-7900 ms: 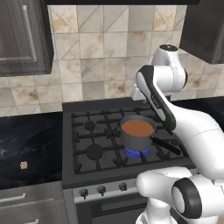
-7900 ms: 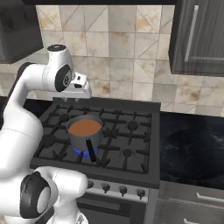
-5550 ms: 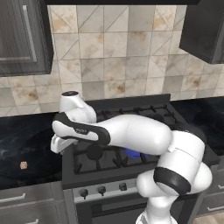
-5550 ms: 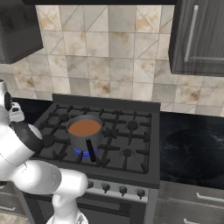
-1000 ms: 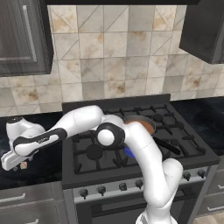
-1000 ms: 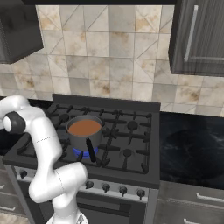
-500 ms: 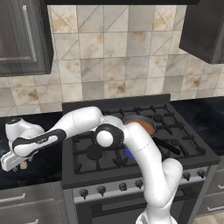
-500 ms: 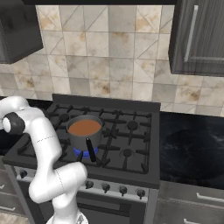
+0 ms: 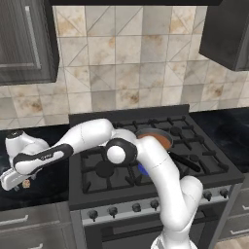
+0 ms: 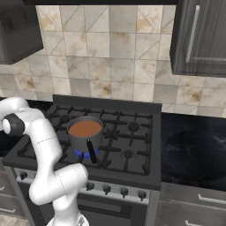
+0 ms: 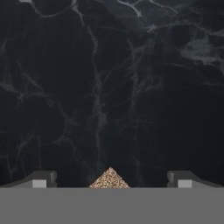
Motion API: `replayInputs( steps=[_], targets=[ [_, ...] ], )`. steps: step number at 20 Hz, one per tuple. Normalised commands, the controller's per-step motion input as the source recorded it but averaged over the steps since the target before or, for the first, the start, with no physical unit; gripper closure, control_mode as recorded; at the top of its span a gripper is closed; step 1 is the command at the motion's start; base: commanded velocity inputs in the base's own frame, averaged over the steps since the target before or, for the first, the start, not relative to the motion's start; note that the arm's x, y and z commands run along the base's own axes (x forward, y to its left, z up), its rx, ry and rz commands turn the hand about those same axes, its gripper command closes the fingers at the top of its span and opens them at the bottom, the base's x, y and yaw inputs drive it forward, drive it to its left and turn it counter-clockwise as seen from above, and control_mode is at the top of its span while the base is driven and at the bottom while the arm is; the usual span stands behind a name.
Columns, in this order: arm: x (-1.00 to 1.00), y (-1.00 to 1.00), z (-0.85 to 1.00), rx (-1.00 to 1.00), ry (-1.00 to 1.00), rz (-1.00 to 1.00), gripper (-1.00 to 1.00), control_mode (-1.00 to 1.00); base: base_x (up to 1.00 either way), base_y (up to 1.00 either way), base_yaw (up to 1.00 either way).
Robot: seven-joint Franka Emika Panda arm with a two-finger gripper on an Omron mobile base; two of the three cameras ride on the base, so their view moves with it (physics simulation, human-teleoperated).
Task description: Pick up the sugar cube(s) and place them in the saucepan with hot chocolate.
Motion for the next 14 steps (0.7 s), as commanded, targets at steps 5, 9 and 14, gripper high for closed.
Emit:
replayInputs(
  steps=[5, 9, 14],
  targets=[
    [-0.01, 0.00, -0.11, 0.00, 0.00, 0.00, -1.00, -1.00, 0.00, 0.00, 0.00],
    [0.00, 0.00, -0.02, 0.00, 0.00, 0.00, -1.00, -1.00, 0.00, 0.00, 0.00],
    [0.00, 0.00, -0.02, 0.00, 0.00, 0.00, 1.00, -1.00, 0.00, 0.00, 0.00]
  ],
)
